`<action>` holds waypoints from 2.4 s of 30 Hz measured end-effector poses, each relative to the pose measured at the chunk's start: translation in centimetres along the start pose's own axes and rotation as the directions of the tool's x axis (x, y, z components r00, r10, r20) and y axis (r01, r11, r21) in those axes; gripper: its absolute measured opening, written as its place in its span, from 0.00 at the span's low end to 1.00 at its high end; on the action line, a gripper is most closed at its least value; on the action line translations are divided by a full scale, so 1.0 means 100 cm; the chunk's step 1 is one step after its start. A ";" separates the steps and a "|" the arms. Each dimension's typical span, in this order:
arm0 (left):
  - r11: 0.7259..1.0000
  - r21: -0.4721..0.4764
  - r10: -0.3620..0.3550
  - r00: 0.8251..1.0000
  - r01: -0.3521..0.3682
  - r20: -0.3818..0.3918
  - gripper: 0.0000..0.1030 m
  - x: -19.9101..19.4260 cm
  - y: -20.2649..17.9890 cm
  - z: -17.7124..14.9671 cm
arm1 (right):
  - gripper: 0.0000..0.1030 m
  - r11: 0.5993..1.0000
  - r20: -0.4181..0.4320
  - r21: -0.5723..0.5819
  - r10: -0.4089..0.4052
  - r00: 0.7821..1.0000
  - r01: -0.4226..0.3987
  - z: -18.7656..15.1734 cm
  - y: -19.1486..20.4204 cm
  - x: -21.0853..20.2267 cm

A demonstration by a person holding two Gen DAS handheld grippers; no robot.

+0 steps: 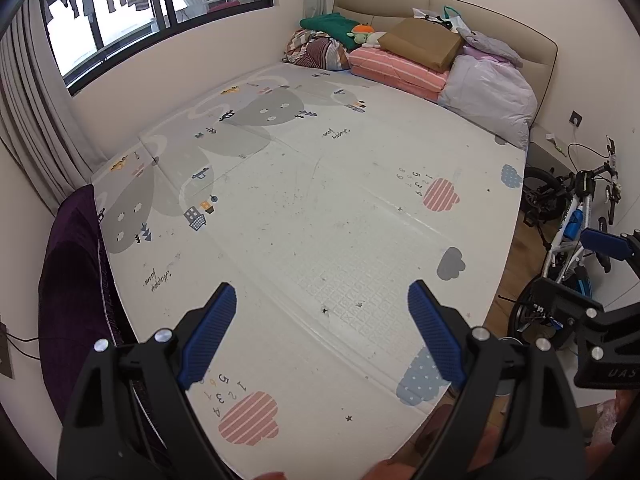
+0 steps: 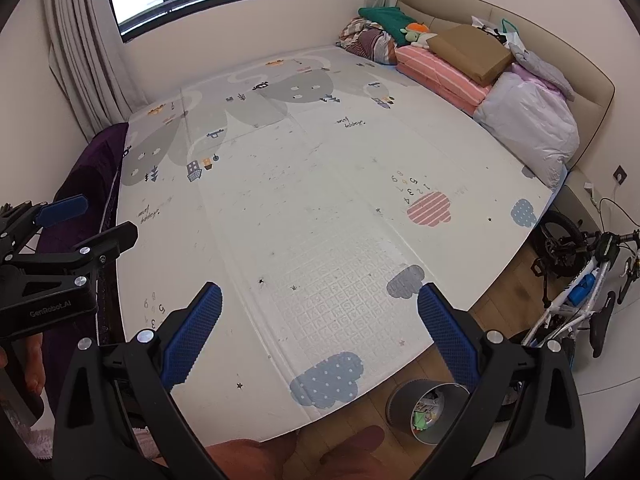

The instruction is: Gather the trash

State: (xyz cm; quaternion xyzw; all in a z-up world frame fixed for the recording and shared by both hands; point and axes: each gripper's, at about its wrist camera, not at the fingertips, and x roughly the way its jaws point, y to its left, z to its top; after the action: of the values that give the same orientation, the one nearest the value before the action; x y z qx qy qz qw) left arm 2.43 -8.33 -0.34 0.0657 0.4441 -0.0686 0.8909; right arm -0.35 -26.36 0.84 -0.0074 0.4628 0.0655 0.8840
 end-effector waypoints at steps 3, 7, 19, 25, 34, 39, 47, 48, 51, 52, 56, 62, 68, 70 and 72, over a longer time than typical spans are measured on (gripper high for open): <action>1.000 -0.005 0.002 1.000 -0.002 -0.002 0.85 0.000 0.001 0.000 | 0.92 1.000 -0.002 -0.008 0.000 1.000 0.000 0.000 0.001 0.000; 1.000 -0.014 0.003 1.000 -0.003 -0.005 0.85 0.001 0.002 0.000 | 0.92 1.000 0.000 -0.016 -0.002 1.000 0.002 0.000 0.003 -0.001; 1.000 -0.018 0.006 1.000 -0.006 -0.001 0.85 -0.001 0.002 -0.001 | 0.92 1.000 0.004 -0.027 -0.006 1.000 0.006 -0.001 0.005 -0.003; 1.000 -0.018 0.008 1.000 -0.008 0.000 0.85 -0.002 0.001 -0.002 | 0.92 1.000 0.003 -0.029 -0.005 1.000 0.005 -0.001 0.004 -0.003; 1.000 -0.020 0.011 1.000 -0.011 0.000 0.85 -0.003 0.002 -0.003 | 0.92 0.999 -0.001 -0.033 -0.001 1.000 0.001 -0.003 0.007 -0.002; 1.000 -0.021 0.010 1.000 -0.010 0.001 0.85 -0.002 0.003 -0.004 | 0.92 0.999 -0.005 -0.039 0.002 1.000 -0.002 -0.004 0.009 0.000; 1.000 -0.022 0.020 1.000 -0.020 0.004 0.85 -0.002 0.004 -0.006 | 0.92 0.999 -0.006 -0.042 0.002 1.000 -0.002 -0.004 0.009 0.001; 1.000 -0.022 0.020 1.000 -0.020 0.004 0.86 -0.003 0.003 -0.006 | 0.92 0.999 -0.007 -0.042 0.001 1.000 -0.002 -0.004 0.009 0.001; 1.000 -0.021 0.020 1.000 -0.020 0.004 0.86 -0.003 0.003 -0.005 | 0.92 0.999 -0.006 -0.041 0.001 1.000 -0.001 -0.004 0.010 0.001; 1.000 -0.021 0.020 1.000 -0.020 0.005 0.86 -0.003 0.003 -0.005 | 0.92 0.999 -0.006 -0.042 0.001 1.000 -0.001 -0.004 0.010 0.001; 1.000 -0.021 0.019 1.000 -0.019 0.004 0.86 -0.003 0.002 -0.006 | 0.92 0.999 -0.006 -0.041 0.001 1.000 -0.001 -0.004 0.010 0.001; 1.000 -0.013 0.016 1.000 -0.016 0.002 0.86 -0.001 0.003 -0.003 | 0.92 0.999 -0.007 -0.039 0.001 1.000 -0.001 -0.005 0.006 0.002; 1.000 -0.011 0.013 1.000 -0.013 0.001 0.86 0.000 0.002 -0.002 | 0.92 0.999 -0.009 -0.037 0.002 1.000 -0.002 -0.005 0.003 0.003; 1.000 -0.011 0.012 1.000 -0.012 0.001 0.86 0.000 0.002 -0.002 | 0.92 0.999 -0.009 -0.038 0.001 1.000 -0.002 -0.005 0.003 0.003; 1.000 -0.009 0.012 1.000 -0.012 0.001 0.86 0.000 0.002 -0.001 | 0.92 0.999 -0.009 -0.037 0.002 1.000 -0.003 -0.005 0.003 0.003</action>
State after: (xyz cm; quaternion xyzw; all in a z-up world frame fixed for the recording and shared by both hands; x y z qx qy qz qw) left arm 2.40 -8.14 -0.41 0.0641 0.4437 -0.0613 0.8918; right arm -0.64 -26.08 0.36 -0.0235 0.4653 0.0751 0.8816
